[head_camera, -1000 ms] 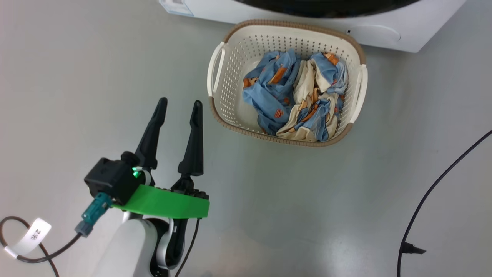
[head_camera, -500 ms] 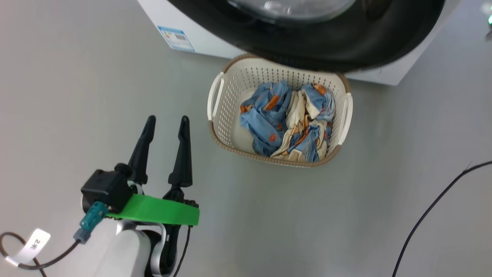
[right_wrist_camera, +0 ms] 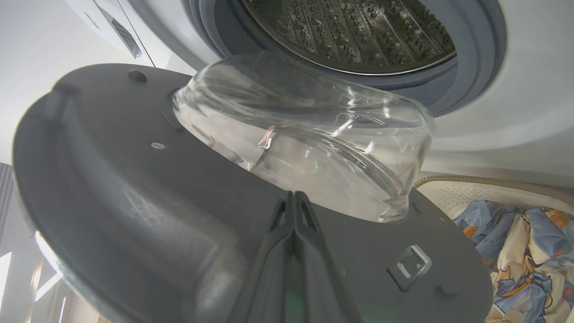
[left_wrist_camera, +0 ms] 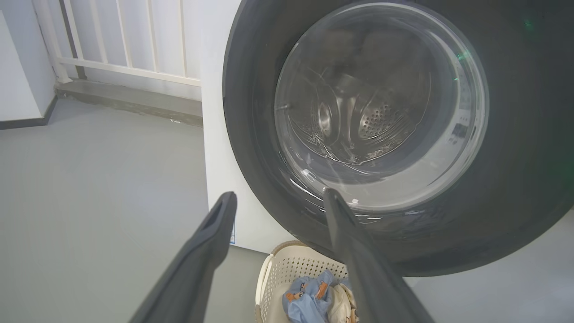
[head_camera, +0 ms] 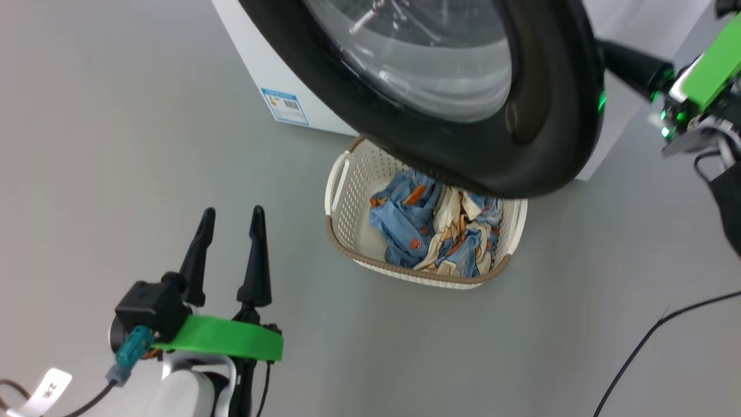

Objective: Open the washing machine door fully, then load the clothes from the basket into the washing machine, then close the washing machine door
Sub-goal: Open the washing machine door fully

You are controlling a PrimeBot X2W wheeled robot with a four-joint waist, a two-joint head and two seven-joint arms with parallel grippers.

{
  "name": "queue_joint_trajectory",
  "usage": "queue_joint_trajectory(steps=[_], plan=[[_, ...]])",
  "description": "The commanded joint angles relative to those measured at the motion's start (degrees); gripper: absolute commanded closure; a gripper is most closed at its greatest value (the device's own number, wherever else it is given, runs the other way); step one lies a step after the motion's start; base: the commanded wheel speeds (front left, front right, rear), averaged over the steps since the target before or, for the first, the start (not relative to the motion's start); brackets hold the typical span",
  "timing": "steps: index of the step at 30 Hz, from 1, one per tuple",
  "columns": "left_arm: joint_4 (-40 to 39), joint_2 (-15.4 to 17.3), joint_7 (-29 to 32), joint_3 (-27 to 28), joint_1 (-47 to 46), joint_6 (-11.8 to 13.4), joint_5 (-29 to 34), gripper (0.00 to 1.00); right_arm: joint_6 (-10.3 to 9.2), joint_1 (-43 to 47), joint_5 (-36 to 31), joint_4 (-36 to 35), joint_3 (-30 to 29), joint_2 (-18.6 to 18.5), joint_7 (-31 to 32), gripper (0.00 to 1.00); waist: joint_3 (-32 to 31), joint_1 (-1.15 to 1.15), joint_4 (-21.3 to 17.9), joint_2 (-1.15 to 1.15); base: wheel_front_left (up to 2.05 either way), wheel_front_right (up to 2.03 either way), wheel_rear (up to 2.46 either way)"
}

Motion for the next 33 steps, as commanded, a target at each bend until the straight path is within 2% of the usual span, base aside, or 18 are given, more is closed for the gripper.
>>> queue_joint_trajectory(steps=[1, 11, 19, 33], plan=[[-0.73, 1.06, -0.31, 2.64, 0.69, -0.43, 0.88, 0.0, 0.09, 2.54, 0.88, -1.32, 0.58, 1.55, 1.17, 1.0, -2.21, 0.0, 0.72, 0.0, 0.0, 0.0, 0.0], [0.77, 1.06, -0.31, 4.49, 3.96, -2.14, 2.48, 0.0, 0.09, 10.02, 3.56, -2.37, 0.1, 3.43, 3.19, 1.0, -7.0, 0.0, 3.19, 0.0, 0.0, 0.0, 0.0], [2.32, 1.06, -0.31, 5.97, 5.87, -3.35, 3.53, 0.0, 0.09, 17.6, 6.11, -5.92, -1.17, 5.18, 4.64, 1.0, -10.18, 0.0, 6.32, 0.0, 0.0, 0.0, 0.0], [4.1, 1.06, -0.31, 6.97, 6.88, -4.56, 4.46, 0.0, 0.09, 23.62, 6.54, -9.82, -0.89, 7.84, 6.09, 1.0, -12.82, 0.0, 11.71, 0.0, 0.0, 0.0, 0.0]])
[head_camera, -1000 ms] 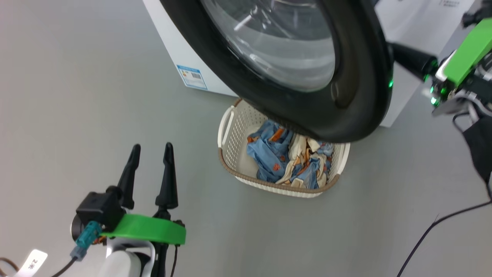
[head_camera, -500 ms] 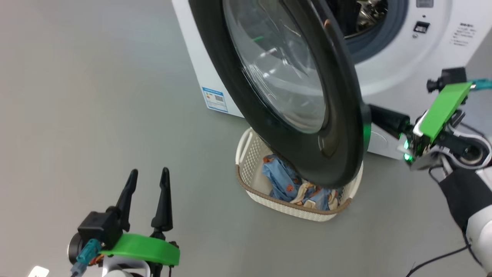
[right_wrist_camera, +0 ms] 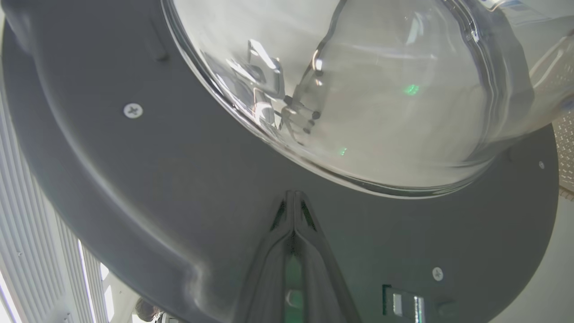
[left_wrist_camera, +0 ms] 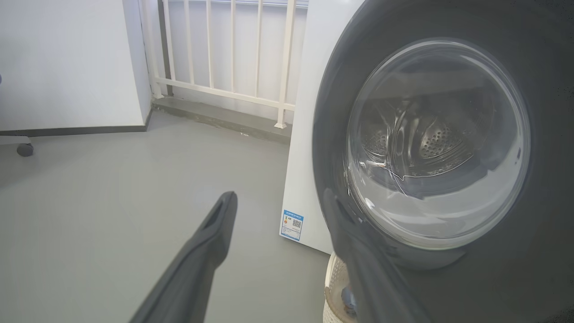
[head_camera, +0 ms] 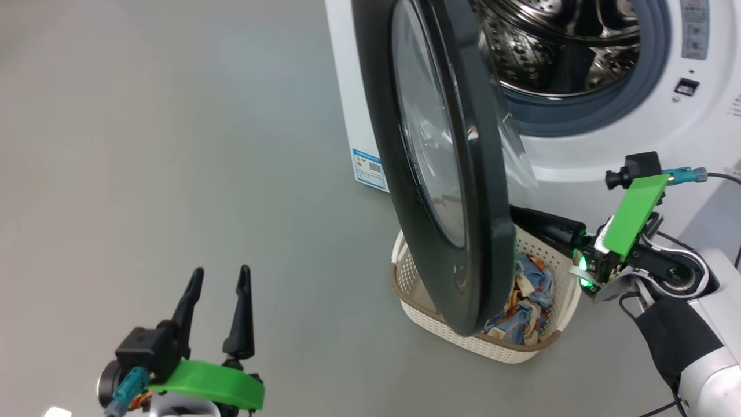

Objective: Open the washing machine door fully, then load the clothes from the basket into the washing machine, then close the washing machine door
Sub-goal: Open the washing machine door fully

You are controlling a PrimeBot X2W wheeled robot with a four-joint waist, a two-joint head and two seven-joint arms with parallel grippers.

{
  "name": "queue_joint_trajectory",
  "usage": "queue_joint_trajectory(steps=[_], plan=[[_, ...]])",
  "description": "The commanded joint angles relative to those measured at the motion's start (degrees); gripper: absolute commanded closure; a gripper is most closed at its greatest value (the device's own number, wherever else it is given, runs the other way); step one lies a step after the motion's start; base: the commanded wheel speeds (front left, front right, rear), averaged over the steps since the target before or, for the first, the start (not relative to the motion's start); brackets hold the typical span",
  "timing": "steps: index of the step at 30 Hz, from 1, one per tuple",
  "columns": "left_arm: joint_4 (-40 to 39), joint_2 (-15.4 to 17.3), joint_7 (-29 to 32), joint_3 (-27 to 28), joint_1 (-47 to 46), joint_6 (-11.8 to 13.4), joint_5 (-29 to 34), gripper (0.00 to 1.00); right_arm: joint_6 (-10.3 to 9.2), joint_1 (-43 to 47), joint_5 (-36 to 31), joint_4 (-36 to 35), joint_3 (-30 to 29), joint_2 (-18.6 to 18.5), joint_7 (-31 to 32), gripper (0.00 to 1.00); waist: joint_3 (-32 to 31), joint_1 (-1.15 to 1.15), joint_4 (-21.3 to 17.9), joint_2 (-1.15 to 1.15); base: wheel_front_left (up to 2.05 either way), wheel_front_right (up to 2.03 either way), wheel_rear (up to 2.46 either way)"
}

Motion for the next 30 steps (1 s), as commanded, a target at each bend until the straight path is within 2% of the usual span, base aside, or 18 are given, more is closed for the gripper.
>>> queue_joint_trajectory(steps=[1, 16, 30], plan=[[-1.16, 0.94, -0.32, 2.44, -0.02, -0.07, 0.5, 0.0, 0.09, 0.24, 0.25, -2.11, 0.89, 1.31, 0.66, 1.0, -0.59, 0.0, 1.11, 0.0, 0.0, 0.0, 0.0], [-3.38, 0.94, -0.32, 4.37, 1.86, 0.59, 0.76, 0.0, 0.09, -0.68, -0.99, -2.15, 2.02, 3.97, 2.53, 1.0, -0.27, 0.0, 1.57, 0.0, 0.0, 0.0, 0.0], [-1.27, 0.94, -0.32, 3.24, 1.21, -0.22, 1.08, 0.0, 0.09, 1.85, -2.29, -3.86, -0.35, 2.25, 0.98, 1.0, -2.7, 0.0, 0.6, 0.0, 0.0, 0.0, 0.0]])
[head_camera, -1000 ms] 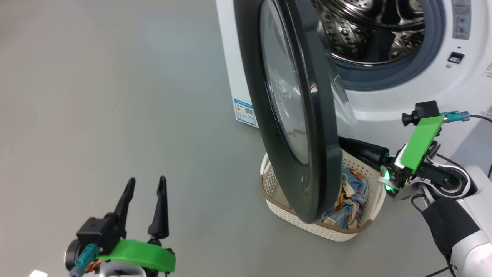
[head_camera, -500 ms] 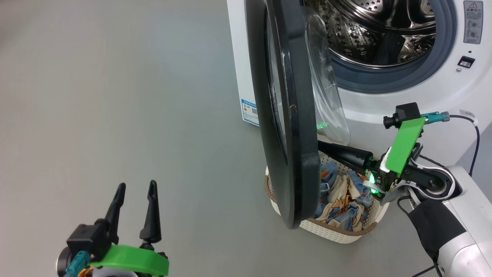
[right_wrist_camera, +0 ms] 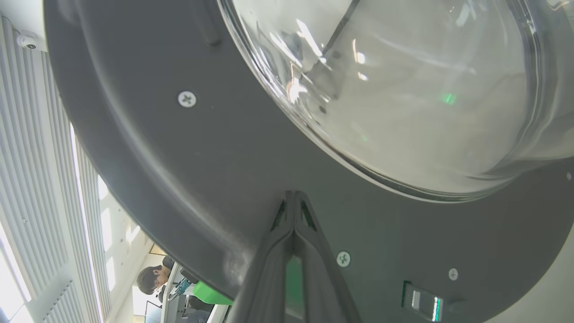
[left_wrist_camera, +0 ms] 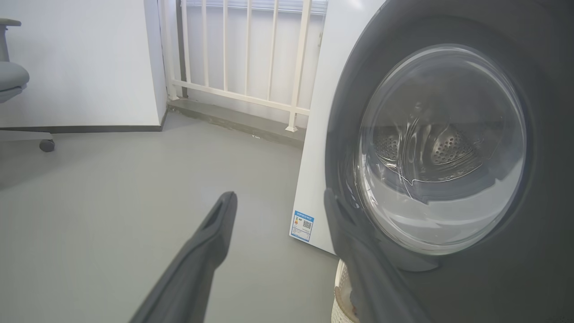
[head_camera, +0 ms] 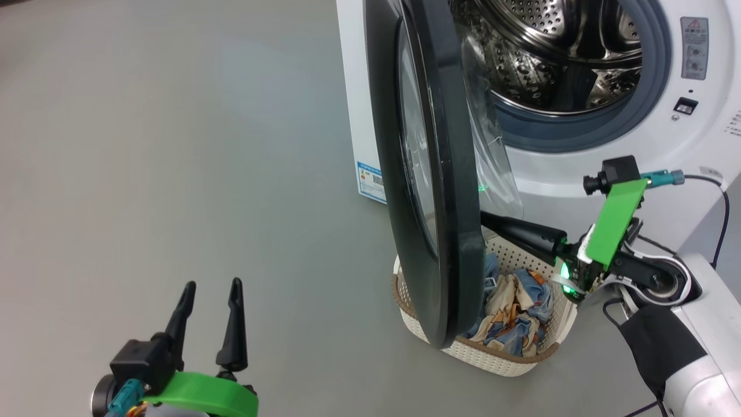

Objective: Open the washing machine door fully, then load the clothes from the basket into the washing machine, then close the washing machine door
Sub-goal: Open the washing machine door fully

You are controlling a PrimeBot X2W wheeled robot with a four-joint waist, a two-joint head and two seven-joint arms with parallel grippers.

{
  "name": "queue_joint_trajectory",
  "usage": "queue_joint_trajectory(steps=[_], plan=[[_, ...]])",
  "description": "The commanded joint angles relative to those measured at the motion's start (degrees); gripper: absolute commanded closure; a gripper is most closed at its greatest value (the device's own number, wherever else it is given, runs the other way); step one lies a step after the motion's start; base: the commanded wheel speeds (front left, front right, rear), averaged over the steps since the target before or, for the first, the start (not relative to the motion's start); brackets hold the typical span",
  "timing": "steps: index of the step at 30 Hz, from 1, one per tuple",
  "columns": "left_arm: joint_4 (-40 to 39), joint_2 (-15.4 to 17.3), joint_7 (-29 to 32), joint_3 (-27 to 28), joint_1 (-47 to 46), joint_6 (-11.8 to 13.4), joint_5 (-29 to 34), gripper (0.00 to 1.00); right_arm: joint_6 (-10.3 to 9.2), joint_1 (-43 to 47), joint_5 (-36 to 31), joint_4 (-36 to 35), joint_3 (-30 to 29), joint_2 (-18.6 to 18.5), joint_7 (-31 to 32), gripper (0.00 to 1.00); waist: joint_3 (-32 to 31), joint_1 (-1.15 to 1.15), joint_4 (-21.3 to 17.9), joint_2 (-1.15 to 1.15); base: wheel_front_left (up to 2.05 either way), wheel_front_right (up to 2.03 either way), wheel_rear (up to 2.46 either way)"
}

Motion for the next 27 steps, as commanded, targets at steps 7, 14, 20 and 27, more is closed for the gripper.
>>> queue_joint_trajectory(steps=[7, 14, 20, 27], plan=[[0.8, 0.79, -0.32, 1.69, -1.14, -1.23, 1.22, 0.0, 0.09, 3.11, -0.96, -3.89, -1.42, -0.96, -1.68, 0.58, -2.13, 0.0, -2.27, 0.0, 0.0, 0.0, 0.0], [1.43, 0.79, -0.32, 2.13, -1.09, -1.8, 1.52, 0.0, 0.09, 4.23, -3.29, -7.08, -1.64, -1.44, -3.77, 0.0, -3.18, 0.0, -7.38, 0.0, 0.0, 0.0, 0.0], [1.62, 0.79, -0.32, 2.46, -1.23, -2.07, 1.66, 0.0, 0.09, 5.9, -6.78, -12.48, -1.41, -2.3, -6.97, 0.0, -3.68, 0.0, -12.62, 0.0, 0.0, 0.0, 0.0], [1.56, 0.79, -0.32, 3.1, -1.39, -2.16, 1.74, 0.0, 0.09, 8.44, -10.25, -18.83, -2.06, -3.99, -12.2, 0.0, -3.56, 0.0, -16.78, 0.0, 0.0, 0.0, 0.0]])
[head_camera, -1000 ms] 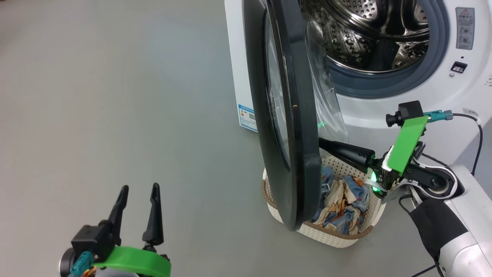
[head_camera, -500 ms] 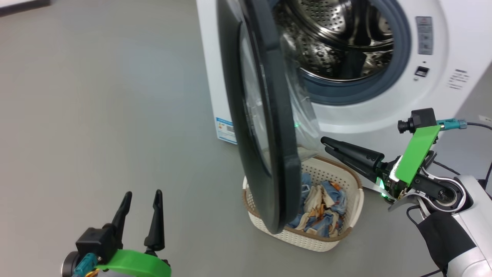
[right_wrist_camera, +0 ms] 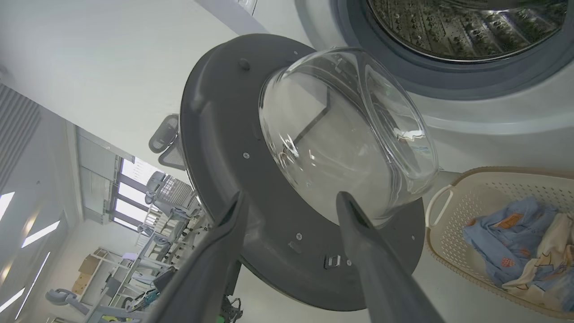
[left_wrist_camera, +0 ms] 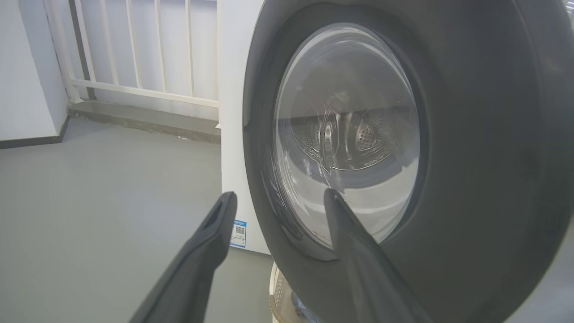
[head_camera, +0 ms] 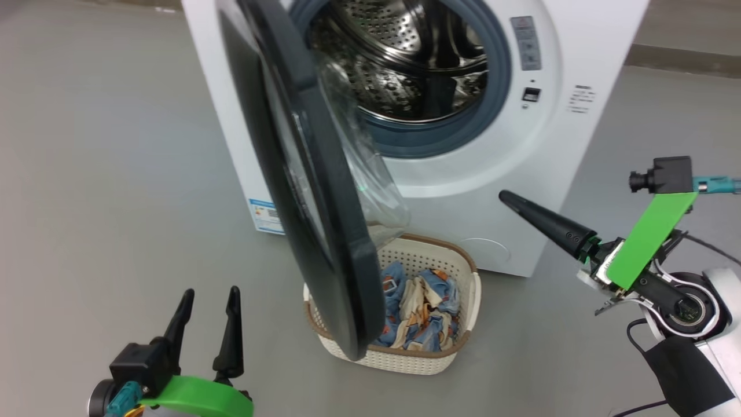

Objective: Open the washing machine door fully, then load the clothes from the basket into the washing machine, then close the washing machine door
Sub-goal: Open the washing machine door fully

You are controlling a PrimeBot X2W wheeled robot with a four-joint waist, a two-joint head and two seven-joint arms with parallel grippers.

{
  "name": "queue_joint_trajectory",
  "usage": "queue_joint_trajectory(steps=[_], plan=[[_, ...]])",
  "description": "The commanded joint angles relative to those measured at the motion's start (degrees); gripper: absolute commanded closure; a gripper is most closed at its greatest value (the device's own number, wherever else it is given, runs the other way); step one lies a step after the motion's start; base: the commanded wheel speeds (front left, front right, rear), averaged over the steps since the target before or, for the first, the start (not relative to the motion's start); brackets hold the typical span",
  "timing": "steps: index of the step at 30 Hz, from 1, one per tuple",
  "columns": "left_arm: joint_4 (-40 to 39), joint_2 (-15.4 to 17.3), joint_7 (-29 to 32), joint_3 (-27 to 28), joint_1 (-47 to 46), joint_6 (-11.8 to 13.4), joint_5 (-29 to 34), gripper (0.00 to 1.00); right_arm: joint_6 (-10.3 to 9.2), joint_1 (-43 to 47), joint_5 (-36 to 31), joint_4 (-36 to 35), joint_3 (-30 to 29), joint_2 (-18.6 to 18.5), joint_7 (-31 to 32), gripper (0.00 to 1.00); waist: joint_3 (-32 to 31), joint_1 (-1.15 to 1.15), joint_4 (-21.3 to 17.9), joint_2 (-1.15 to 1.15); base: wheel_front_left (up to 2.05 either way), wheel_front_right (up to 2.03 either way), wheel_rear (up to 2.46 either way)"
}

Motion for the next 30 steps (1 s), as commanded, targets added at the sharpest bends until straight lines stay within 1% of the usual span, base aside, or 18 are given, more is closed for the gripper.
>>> queue_joint_trajectory(steps=[1, 6, 9, 13, 14, 20, 21, 22, 26, 30], plan=[[-1.24, 0.67, -0.32, 2.24, -1.39, -0.28, 0.73, 0.0, 0.09, 0.3, -1.6, -3.06, -0.15, -1.04, -1.83, 0.0, -0.07, 0.0, -2.9, 0.0, 0.0, 0.0, 0.0], [-1.22, 0.67, -0.32, 3.14, -1.43, -0.39, 0.65, 0.0, 0.09, 2.15, -5.11, -6.67, 0.41, -2.53, -6.61, 0.0, 0.22, 0.0, -5.86, 0.0, 0.0, 0.0, 0.0], [-1.39, 0.67, -0.32, 3.4, -1.42, -0.46, 0.68, 0.0, 0.09, 3.04, -8.34, -8.74, 1.08, -3.83, -10.34, 0.0, 0.36, 0.0, -7.54, 0.0, 0.0, 0.0, 0.0], [-1.73, 0.67, -0.32, 3.5, -1.25, -0.32, 0.53, 0.0, 0.09, 4.69, -9.15, -10.63, 1.5, -4.39, -14.43, 0.0, 0.39, 0.0, -9.75, 0.0, 0.0, 0.0, 0.0], [-1.85, 0.67, -0.32, 3.52, -1.2, -0.24, 0.58, 0.0, 0.09, 5.26, -9.8, -11.37, 1.73, -4.88, -16.41, 0.0, 0.38, 0.0, -10.76, 0.0, 0.0, 0.0, 0.0], [-2.38, 0.67, -0.32, 3.64, -1.0, 0.08, 0.68, 0.0, 0.09, 7.22, -14.36, -13.41, 2.54, -6.93, -25.26, 0.0, 0.3, 0.0, -12.97, 0.0, 0.0, 0.0, 0.0], [-2.42, 0.67, -0.32, 3.71, -0.97, 0.09, 0.71, 0.0, 0.09, 7.65, -15.97, -13.49, 2.74, -7.61, -27.18, 0.0, 0.3, 0.0, -13.19, 0.0, 0.0, 0.0, 0.0], [-2.42, 0.67, -0.32, 3.71, -0.97, 0.09, 0.71, 0.0, 0.09, 7.65, -15.97, -13.49, 2.74, -7.61, -27.18, 0.0, 0.3, 0.0, -13.19, 0.0, 0.0, 0.0, 0.0], [-2.48, 0.67, -0.32, 4.02, -0.86, 0.04, 0.79, 0.0, 0.09, 9.81, -23.68, -11.67, 3.4, -9.79, -35.75, 0.0, 0.19, 0.0, -13.83, 0.0, 0.0, 0.0, 0.0], [-2.95, 0.67, -0.32, 3.89, -0.35, 0.26, 0.83, 0.0, 0.09, 12.39, -29.38, -8.08, 2.56, -9.93, -43.41, 0.0, 0.04, 0.0, -14.05, 0.0, 0.0, 0.0, 0.0]])
